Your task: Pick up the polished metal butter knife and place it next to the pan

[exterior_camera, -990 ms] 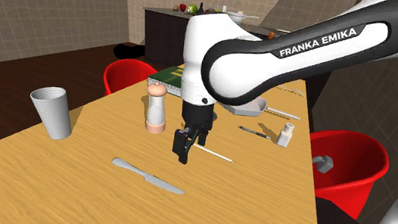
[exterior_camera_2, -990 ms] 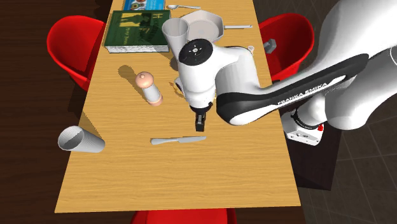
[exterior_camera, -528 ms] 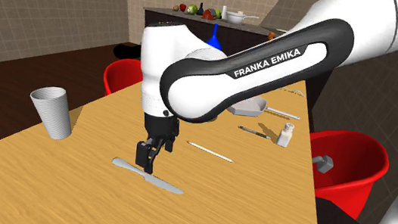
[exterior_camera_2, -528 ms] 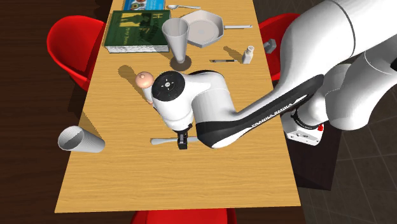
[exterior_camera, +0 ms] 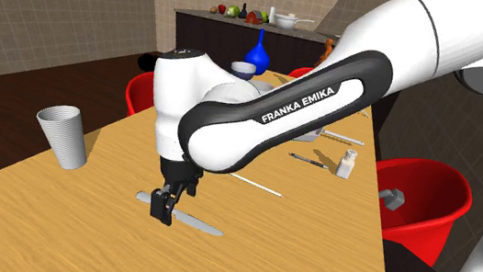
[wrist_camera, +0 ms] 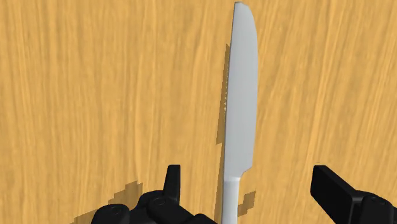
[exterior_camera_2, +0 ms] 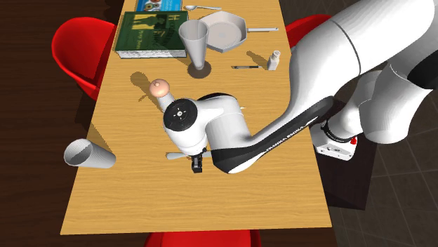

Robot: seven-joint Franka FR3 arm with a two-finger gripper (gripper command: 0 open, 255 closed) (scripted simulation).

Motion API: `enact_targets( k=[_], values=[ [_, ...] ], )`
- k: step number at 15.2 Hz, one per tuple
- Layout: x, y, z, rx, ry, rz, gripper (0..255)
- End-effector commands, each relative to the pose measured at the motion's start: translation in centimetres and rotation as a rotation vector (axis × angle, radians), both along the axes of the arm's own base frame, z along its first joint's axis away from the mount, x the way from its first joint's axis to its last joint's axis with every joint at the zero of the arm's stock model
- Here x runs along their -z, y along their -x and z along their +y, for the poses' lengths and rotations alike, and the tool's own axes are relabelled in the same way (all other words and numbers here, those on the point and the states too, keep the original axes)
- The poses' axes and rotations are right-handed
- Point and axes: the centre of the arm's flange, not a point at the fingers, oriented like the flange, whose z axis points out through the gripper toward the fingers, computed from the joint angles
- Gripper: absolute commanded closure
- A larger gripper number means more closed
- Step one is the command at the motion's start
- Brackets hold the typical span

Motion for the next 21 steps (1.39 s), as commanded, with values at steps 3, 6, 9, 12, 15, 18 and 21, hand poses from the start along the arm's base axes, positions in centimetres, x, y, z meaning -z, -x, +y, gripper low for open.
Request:
enact_targets(
  k=[3, 6, 9, 12, 15, 18, 21],
  values=[
    [1.5, 0.0, 0.0, 0.0, 0.0, 0.0, 0],
    [1.5, 0.0, 0.0, 0.0, 0.0, 0.0, 0],
    [1.5, 0.0, 0.0, 0.0, 0.0, 0.0, 0],
    [1.5, 0.0, 0.0, 0.0, 0.0, 0.0, 255],
    [1.5, 0.0, 0.0, 0.0, 0.0, 0.0, 255],
    [1.5, 0.0, 0.0, 0.0, 0.0, 0.0, 255],
    [0.4, 0.0, 0.0, 0.0, 0.0, 0.0, 255]
  ],
)
